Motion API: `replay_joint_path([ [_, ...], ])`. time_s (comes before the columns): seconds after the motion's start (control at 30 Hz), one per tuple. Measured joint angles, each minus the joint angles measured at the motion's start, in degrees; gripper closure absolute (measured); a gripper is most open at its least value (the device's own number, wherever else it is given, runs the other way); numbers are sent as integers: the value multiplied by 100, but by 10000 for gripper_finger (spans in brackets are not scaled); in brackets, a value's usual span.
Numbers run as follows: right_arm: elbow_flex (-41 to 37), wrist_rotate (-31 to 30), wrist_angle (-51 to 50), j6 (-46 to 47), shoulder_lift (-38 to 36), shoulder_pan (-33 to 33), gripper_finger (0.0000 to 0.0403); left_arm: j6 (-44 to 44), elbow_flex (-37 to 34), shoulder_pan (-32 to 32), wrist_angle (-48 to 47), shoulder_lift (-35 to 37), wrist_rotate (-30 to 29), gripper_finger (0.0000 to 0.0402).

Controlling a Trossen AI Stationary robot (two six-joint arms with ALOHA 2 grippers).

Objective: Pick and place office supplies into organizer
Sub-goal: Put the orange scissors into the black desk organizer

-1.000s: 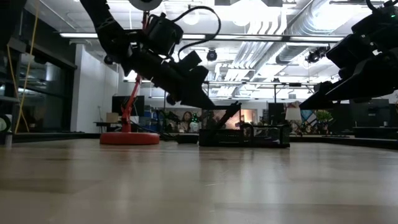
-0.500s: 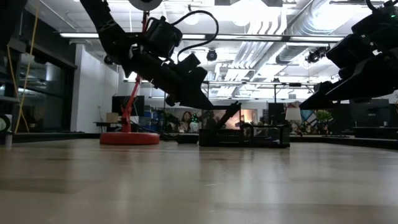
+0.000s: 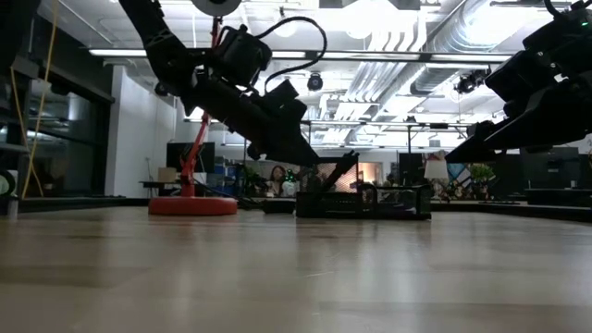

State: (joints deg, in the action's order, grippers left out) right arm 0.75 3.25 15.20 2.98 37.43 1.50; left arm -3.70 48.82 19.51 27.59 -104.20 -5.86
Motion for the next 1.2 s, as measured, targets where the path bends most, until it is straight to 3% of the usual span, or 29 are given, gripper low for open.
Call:
replay_joint_path([
  [0.37, 0, 0, 0, 0, 0, 0, 25, -1052, -2, -267, -1422, 10, -613, 289],
  [0.5, 0, 0, 0, 0, -1, -1, 25, -1195, -4, -783, -1626, 56, -966, 289],
  [0.8, 0, 0, 0, 0, 0, 0, 25, -2286, -3, -2011, -2650, 600, -2528, 289],
  [1.03, 0, 0, -2, 2, 0, 0, 25, -3808, -4, -3089, -3636, 872, -3257, 289],
  [1.2, -2, 0, -3, 0, 0, -2, 25, -4944, -2, -3847, -3972, 962, -3341, 289],
])
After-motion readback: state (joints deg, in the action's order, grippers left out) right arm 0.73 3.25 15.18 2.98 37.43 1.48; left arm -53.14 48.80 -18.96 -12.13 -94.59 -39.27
